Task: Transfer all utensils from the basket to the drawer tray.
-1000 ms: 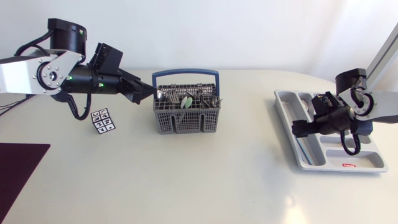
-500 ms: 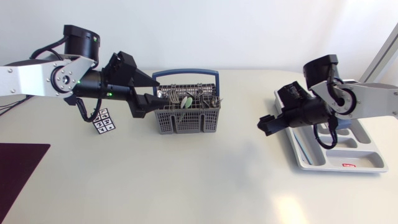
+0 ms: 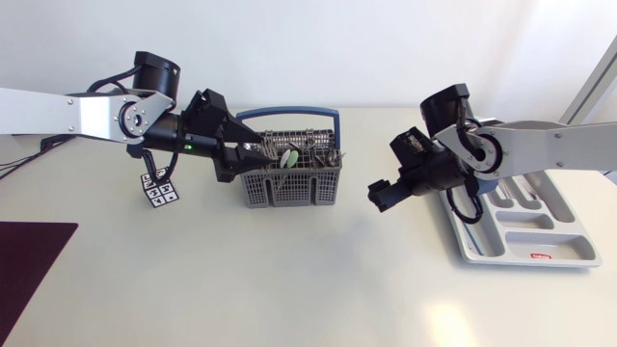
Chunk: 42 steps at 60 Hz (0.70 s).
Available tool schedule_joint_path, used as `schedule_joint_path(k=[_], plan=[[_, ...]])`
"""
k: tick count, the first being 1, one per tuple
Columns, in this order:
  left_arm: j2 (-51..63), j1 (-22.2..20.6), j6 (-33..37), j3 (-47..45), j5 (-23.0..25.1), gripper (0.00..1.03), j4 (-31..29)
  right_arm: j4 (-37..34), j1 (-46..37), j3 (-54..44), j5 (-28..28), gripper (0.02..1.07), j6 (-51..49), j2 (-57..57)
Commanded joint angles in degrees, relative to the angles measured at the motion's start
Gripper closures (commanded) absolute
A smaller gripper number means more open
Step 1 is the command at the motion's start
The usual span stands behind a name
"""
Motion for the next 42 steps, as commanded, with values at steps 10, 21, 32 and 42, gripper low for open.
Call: schedule_joint_path(k=[10,21,32,42], plan=[[2.5,-1.0,0.6,2.7,3.4,0.64,-0.4,1.4,0.8,1.2,0.6,0.06,1.0,2.8],[4.5,-1.7,0.2,4.6,3.4,0.86,-0.5,1.5,1.5,1.4,0.4,0.06,0.5,2.8],[4.9,-1.7,-1.2,5.9,3.4,0.97,-0.5,2.0,5.4,3.0,-2.8,0.07,0.0,-0.2],[5.0,-2.5,-4.0,6.6,3.4,0.98,-0.6,1.8,9.5,5.8,-4.3,0.07,0.1,1.2]])
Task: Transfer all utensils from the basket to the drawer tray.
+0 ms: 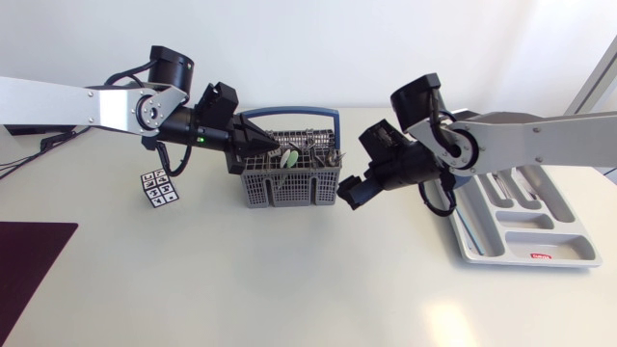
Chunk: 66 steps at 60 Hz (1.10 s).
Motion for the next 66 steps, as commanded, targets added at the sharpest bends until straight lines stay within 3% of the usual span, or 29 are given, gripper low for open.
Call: schedule_joint_path(k=[1,44,66], plan=[[1.6,-0.7,-2.6,2.1,0.8,0.98,-0.4,0.6,2.3,2.2,-0.4,0.07,0.1,0.5],[5.1,0.1,-25.6,11.3,0.7,1.0,-5.8,-0.1,10.0,11.9,0.8,0.07,2.2,9.6],[3.9,0.5,-31.0,13.5,-0.3,1.0,-6.4,-0.9,10.9,13.3,0.9,0.07,1.9,10.4]])
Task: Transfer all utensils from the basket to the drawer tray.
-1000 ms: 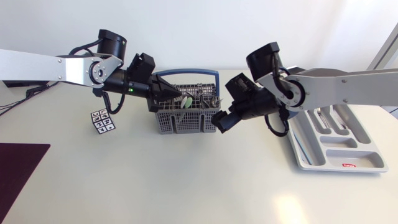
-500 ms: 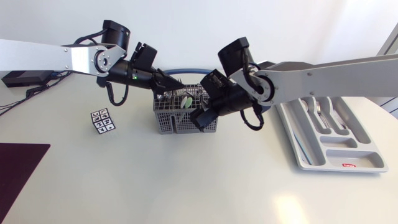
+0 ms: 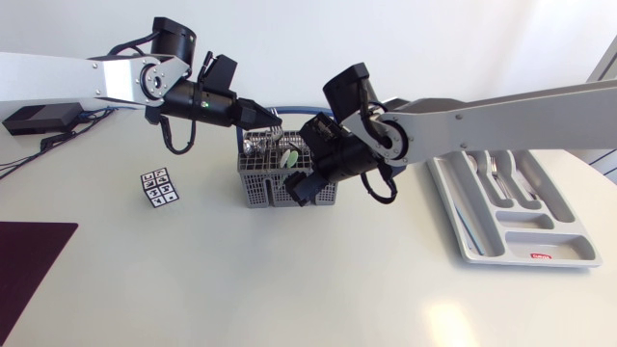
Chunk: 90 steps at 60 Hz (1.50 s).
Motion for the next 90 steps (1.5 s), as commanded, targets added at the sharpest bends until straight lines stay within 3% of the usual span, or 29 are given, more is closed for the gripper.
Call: schedule_joint_path(k=[1,15,44,65,76,90], plan=[[-0.1,0.2,-1.9,2.1,0.4,1.0,-0.3,-0.9,0.4,1.5,0.4,0.07,0.6,1.3],[-3.4,0.0,-5.6,1.8,0.3,1.0,-0.6,-1.5,0.9,2.2,0.6,0.07,0.5,1.5],[-11.5,-1.7,-8.8,-1.6,-5.2,1.0,0.9,-1.9,1.2,1.6,0.8,0.07,0.6,1.2],[-11.6,-3.6,-10.3,-9.5,-8.7,1.0,11.0,-1.9,1.2,1.5,0.8,0.07,0.9,1.4],[-13.3,-6.0,-12.2,-17.8,-13.5,1.0,20.4,-1.7,1.2,1.2,0.7,0.07,0.9,2.1],[-14.8,-6.9,-17.4,-21.2,-18.7,1.0,26.4,-1.6,1.3,2.0,0.8,0.07,1.1,2.6]])
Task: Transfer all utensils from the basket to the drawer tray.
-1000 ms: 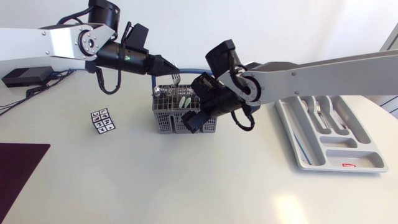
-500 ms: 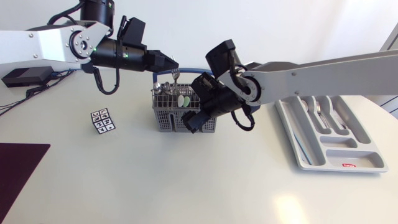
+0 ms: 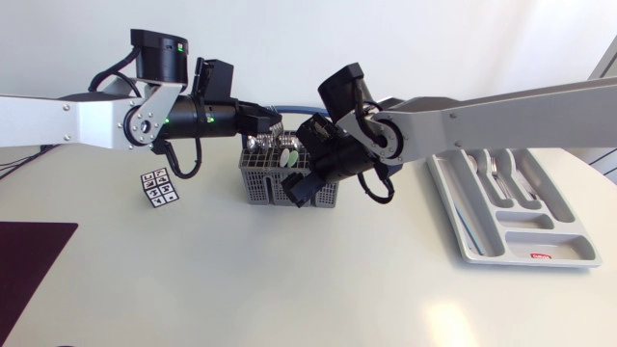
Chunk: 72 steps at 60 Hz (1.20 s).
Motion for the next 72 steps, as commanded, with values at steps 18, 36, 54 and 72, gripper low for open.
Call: schedule_joint_path(k=[18,36,54,72], plan=[[-7.2,-3.0,-8.0,-7.0,-7.7,1.0,9.0,-0.3,0.6,0.8,0.4,0.07,1.1,2.3],[-11.3,-4.5,-8.5,-5.2,-10.2,1.0,8.1,-0.3,0.6,0.6,0.4,0.07,1.1,2.2],[-17.0,-4.6,-8.4,-5.9,-11.2,1.0,7.3,-0.3,0.8,0.3,0.4,0.07,1.0,1.5],[-20.3,-3.3,-2.5,-4.8,-1.3,1.0,-2.2,-0.7,-1.2,-4.2,-1.4,0.07,-1.9,-6.5]])
